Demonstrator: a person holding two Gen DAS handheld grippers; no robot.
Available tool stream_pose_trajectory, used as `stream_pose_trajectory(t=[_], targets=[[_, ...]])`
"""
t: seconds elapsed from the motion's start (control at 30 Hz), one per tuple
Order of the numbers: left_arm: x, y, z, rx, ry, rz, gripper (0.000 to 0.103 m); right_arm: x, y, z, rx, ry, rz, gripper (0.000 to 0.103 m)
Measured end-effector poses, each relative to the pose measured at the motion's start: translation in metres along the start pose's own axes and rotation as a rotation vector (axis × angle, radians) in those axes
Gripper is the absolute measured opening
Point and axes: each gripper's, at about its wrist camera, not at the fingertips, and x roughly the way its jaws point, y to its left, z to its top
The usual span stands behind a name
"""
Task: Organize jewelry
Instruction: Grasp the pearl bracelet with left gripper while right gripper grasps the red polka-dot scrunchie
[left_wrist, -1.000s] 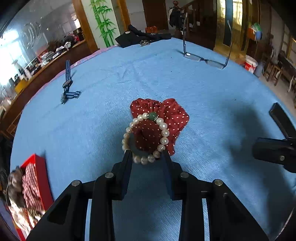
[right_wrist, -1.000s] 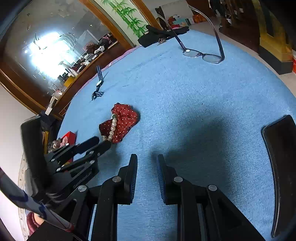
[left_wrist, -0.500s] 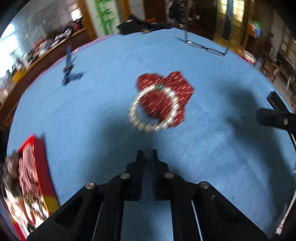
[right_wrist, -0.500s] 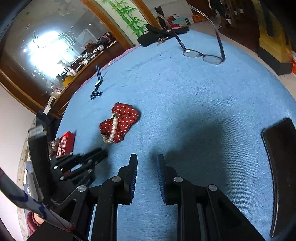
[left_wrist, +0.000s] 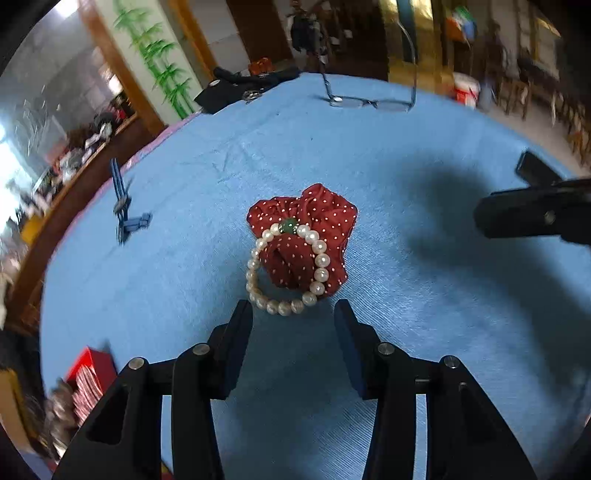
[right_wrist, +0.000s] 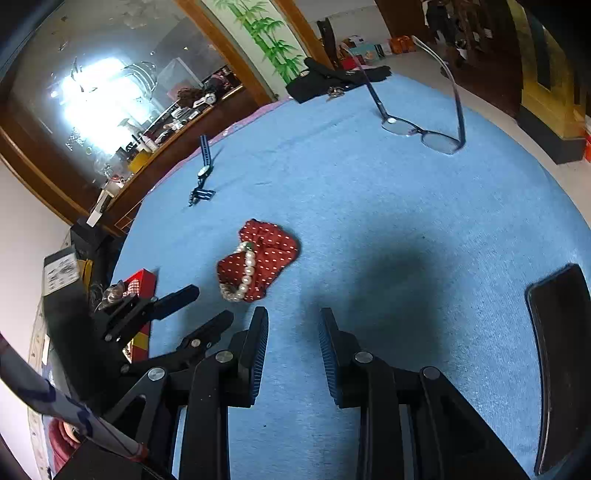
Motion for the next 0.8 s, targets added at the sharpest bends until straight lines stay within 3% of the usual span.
stream_pose_trajectory(t=[0.03, 0.13, 0.2, 0.33, 0.47, 0.6, 0.8], targets=[[0.004, -0.003, 0.002, 0.028, 0.009, 0.003, 0.043, 0.001, -0.002, 0.000, 0.004, 0.003, -0.001, 0.030], [0.018, -0.009, 0.005, 0.091, 0.048, -0.003, 0.020, 0.002, -0.008, 0.001, 0.016, 0.006, 0.001, 0.030], [0.022, -0.009, 0.009, 0.112, 0.038, 0.011, 0.018, 0.003, -0.010, 0.000, 0.020, 0.006, 0.002, 0.030], [0.028, -0.003, 0.014, 0.069, 0.035, -0.001, 0.015, 0.003, -0.012, -0.001, 0.028, 0.012, 0.007, 0.030], [0.018, 0.006, 0.005, -0.009, 0.022, -0.027, 0.000, 0.004, -0.011, 0.000, 0.023, 0.015, 0.005, 0.030], [-0.011, 0.022, -0.017, -0.130, 0.003, -0.144, 0.000, 0.004, -0.004, 0.003, 0.001, 0.016, -0.003, 0.030], [-0.036, 0.030, -0.025, -0.169, -0.046, -0.176, 0.000, 0.021, 0.015, 0.025, -0.026, 0.034, -0.007, 0.030]])
